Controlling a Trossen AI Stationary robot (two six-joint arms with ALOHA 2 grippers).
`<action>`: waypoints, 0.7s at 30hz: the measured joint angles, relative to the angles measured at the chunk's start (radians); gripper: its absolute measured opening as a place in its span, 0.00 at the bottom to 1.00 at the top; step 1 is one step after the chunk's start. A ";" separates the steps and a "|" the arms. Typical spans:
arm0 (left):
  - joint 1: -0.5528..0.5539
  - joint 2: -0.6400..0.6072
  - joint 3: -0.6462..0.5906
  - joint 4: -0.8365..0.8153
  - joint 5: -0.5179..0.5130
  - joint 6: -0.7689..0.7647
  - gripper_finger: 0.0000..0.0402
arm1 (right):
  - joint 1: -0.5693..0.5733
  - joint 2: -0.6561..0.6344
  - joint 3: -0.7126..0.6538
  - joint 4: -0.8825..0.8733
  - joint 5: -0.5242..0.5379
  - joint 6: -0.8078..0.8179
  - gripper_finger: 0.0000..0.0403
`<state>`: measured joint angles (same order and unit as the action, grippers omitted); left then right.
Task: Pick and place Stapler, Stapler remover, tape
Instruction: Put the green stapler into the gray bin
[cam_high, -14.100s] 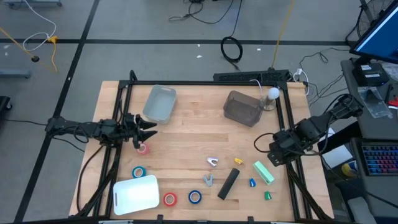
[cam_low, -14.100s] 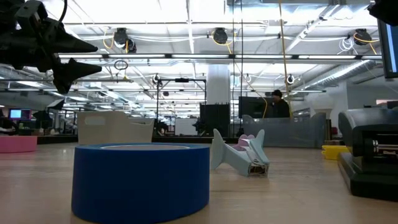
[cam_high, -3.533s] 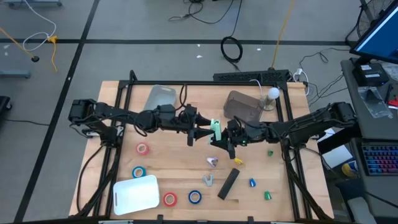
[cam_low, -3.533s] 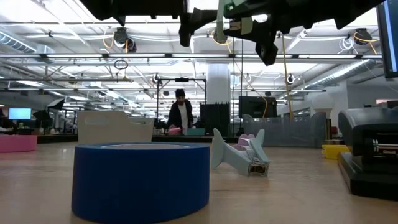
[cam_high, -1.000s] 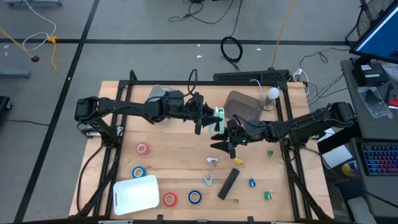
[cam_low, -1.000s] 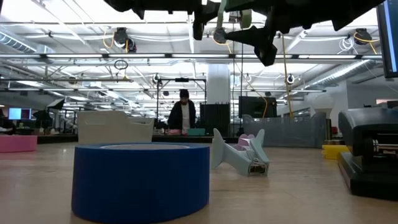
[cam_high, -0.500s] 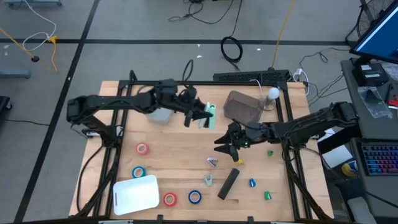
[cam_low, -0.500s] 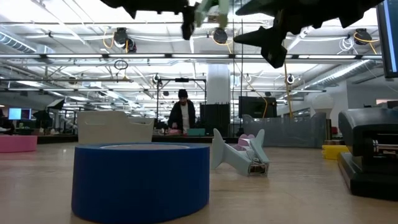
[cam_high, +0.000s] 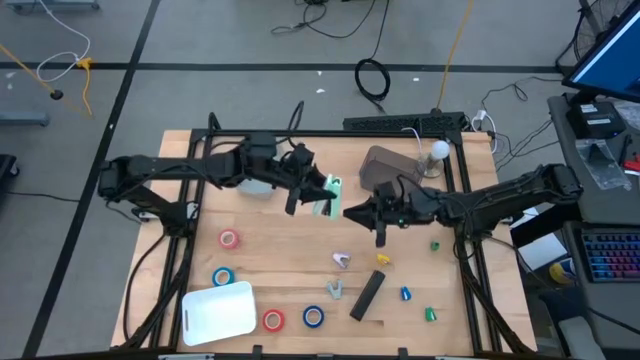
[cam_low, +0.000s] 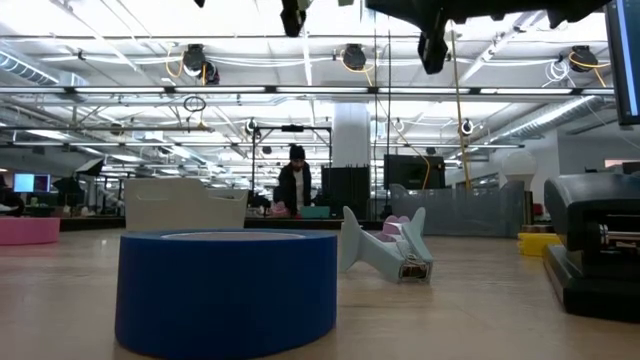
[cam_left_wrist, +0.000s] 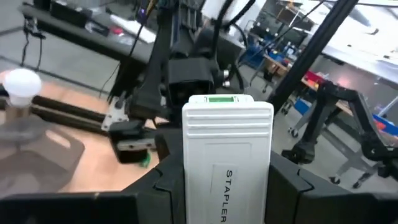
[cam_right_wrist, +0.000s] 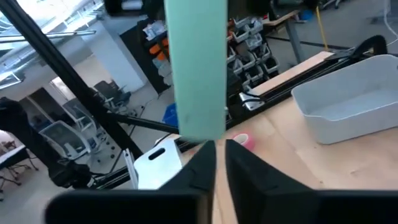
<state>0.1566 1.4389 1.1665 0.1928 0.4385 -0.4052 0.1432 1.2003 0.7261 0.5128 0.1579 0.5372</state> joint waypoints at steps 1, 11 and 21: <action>-0.003 0.002 -0.002 0.006 0.000 0.000 0.35 | -0.001 0.000 0.000 -0.001 0.003 -0.002 0.03; -0.041 0.017 0.001 0.122 -0.074 -0.004 0.35 | -0.012 0.000 0.000 0.056 0.029 -0.023 0.02; -0.060 0.094 0.001 0.220 -0.160 -0.053 0.35 | -0.013 -0.001 -0.001 0.065 0.058 -0.002 0.00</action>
<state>0.0966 1.5330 1.1679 0.4131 0.2787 -0.4582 0.1306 1.1995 0.7254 0.5774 0.2160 0.5349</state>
